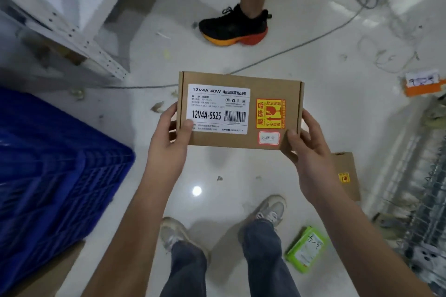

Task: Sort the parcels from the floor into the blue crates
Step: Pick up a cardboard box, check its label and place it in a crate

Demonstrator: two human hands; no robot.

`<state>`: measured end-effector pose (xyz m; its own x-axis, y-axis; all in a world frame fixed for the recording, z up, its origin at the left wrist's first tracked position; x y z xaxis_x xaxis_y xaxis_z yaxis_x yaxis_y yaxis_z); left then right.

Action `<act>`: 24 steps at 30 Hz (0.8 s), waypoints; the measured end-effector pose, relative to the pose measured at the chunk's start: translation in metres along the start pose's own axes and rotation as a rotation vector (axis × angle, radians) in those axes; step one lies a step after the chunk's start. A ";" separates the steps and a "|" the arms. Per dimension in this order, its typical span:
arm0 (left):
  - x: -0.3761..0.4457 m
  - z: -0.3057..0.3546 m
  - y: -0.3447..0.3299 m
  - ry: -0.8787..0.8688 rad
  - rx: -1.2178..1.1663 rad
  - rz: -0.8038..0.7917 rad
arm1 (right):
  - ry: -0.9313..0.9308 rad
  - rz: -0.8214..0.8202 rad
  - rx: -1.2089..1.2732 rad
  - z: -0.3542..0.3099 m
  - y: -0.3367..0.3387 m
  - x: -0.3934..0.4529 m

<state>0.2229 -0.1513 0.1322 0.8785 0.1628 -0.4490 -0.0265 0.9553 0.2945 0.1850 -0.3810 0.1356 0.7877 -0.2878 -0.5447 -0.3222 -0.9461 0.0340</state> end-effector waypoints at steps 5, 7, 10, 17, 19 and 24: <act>-0.021 0.012 0.097 -0.100 0.062 0.176 | 0.062 -0.128 -0.073 -0.029 -0.088 -0.031; -0.032 0.014 0.136 -0.135 0.080 0.251 | 0.098 -0.172 -0.090 -0.038 -0.125 -0.045; -0.048 0.020 0.196 -0.191 0.114 0.374 | 0.163 -0.246 -0.132 -0.051 -0.183 -0.069; -0.094 0.032 0.325 -0.372 0.208 0.674 | 0.340 -0.350 -0.139 -0.081 -0.304 -0.129; -0.105 0.026 0.354 -0.360 0.149 0.764 | 0.371 -0.393 -0.132 -0.085 -0.333 -0.143; -0.108 -0.011 0.411 -0.137 -0.022 0.850 | 0.517 -0.582 -0.331 -0.085 -0.404 -0.165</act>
<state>0.1118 0.2268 0.2925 0.6060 0.7951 0.0228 -0.7096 0.5274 0.4674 0.2297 0.0358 0.2830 0.9475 0.3030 -0.1021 0.3159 -0.9362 0.1542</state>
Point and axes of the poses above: each hand's wrist, its own x-axis towards the middle knuckle, its own y-axis out of the back of the hand, z = x × y, the point moved 2 cm from there along x, towards the middle knuckle, and after that the axes turned 1 degree about -x, right-handed, at the moved point
